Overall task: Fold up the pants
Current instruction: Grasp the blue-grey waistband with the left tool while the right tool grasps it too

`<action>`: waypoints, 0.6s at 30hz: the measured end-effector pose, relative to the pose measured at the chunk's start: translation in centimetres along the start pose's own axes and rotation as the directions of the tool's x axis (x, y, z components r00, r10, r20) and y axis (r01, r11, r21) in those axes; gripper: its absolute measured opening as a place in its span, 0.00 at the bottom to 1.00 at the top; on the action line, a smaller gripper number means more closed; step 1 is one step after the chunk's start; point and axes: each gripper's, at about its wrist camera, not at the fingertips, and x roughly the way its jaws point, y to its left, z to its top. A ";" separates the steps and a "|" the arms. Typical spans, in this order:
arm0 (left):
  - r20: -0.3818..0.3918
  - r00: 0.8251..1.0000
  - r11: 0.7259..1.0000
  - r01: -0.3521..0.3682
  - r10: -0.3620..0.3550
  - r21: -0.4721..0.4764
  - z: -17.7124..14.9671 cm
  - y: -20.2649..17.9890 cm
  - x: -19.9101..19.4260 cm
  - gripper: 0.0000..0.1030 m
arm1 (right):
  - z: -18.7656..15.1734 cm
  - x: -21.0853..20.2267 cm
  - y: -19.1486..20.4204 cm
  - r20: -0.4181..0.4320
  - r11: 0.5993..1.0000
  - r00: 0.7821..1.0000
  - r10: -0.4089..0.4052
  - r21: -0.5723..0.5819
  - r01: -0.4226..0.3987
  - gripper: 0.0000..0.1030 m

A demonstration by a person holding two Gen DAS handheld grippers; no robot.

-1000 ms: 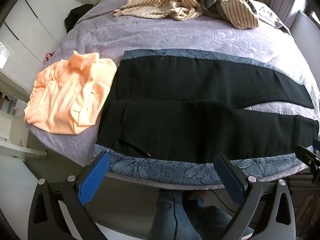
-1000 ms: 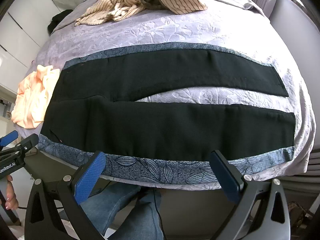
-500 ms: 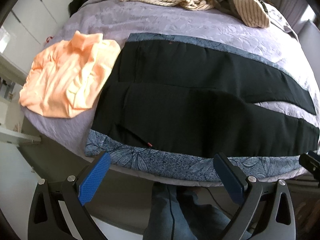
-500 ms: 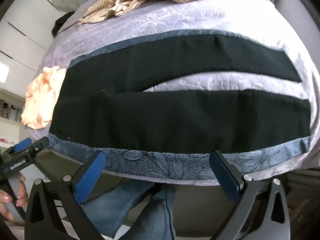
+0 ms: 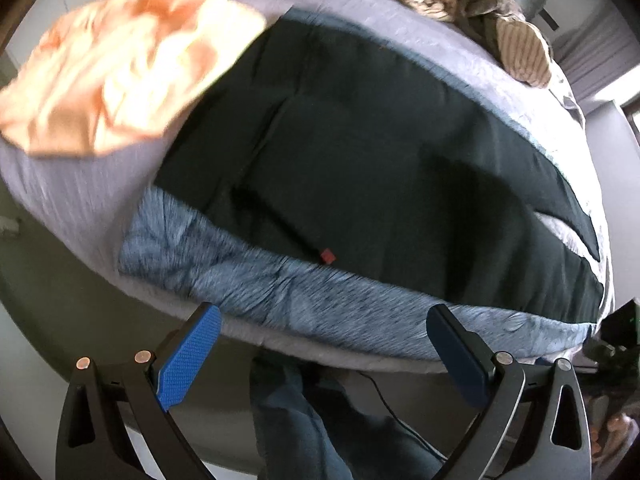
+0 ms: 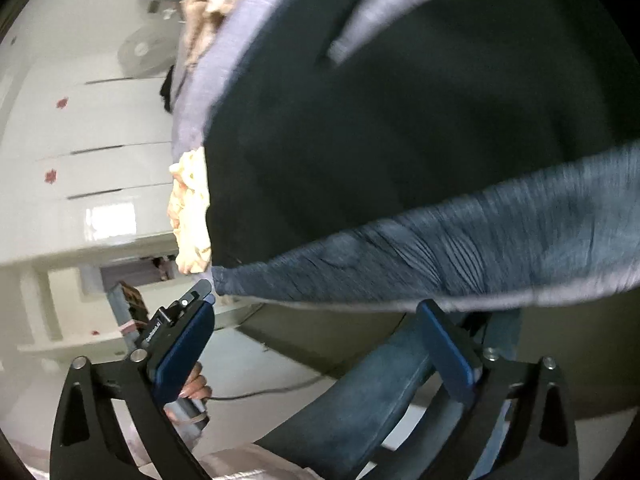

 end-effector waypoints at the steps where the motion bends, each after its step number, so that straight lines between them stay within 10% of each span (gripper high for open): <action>1: -0.012 1.000 1.000 0.011 -0.011 -0.012 -0.3 0.4 0.5 1.00 | -0.3 0.3 -0.5 -0.005 1.000 1.000 -0.001 0.013 0.001 0.97; 6: -0.048 0.993 0.989 0.105 -0.111 -0.107 -0.5 2.2 4.0 1.00 | -0.7 2.0 -3.2 -0.001 0.998 1.000 -0.005 0.062 0.005 0.97; 12: 0.105 0.957 0.954 0.279 -0.269 -0.106 1.0 1.4 0.5 1.00 | 1.7 -1.6 0.9 0.166 0.989 0.975 0.150 -0.041 -0.145 0.95; 18: 0.057 0.977 0.965 0.213 -0.207 -0.155 -0.1 2.4 2.2 1.00 | 2.4 -2.1 1.0 0.173 0.986 0.971 0.166 -0.036 -0.162 0.95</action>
